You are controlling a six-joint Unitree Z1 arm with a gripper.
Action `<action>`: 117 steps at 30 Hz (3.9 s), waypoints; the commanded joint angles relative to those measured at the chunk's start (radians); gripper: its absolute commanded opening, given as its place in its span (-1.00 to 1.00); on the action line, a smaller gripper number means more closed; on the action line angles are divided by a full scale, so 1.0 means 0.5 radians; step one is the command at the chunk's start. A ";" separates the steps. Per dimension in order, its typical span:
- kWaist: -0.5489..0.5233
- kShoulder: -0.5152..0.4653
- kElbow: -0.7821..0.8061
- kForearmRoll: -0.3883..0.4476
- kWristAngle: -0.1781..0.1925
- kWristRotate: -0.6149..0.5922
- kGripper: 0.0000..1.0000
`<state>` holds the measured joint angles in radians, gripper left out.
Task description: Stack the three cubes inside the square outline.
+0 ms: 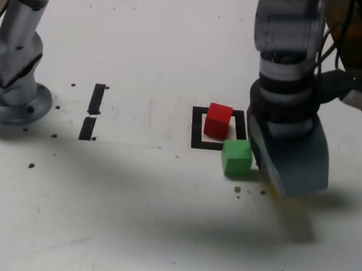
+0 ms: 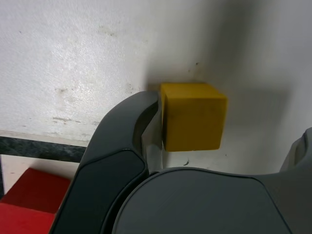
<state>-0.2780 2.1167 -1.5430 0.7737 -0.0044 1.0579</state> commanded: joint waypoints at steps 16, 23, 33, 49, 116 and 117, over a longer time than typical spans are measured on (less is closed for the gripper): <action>0.001 0.079 0.048 -0.071 -0.059 -0.298 0.00; 0.001 0.096 0.049 -0.134 -0.086 -0.333 -0.77; -0.001 0.112 0.044 -0.142 -0.084 -0.323 -0.92; -0.033 0.054 0.038 -0.140 -0.073 -0.344 -0.96; 0.318 -0.502 -0.108 1.045 0.014 -1.712 -0.93; 0.322 -0.501 -0.095 1.027 0.013 -1.722 -0.93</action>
<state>-0.1208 1.8722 -1.5978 1.2980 0.0036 0.2010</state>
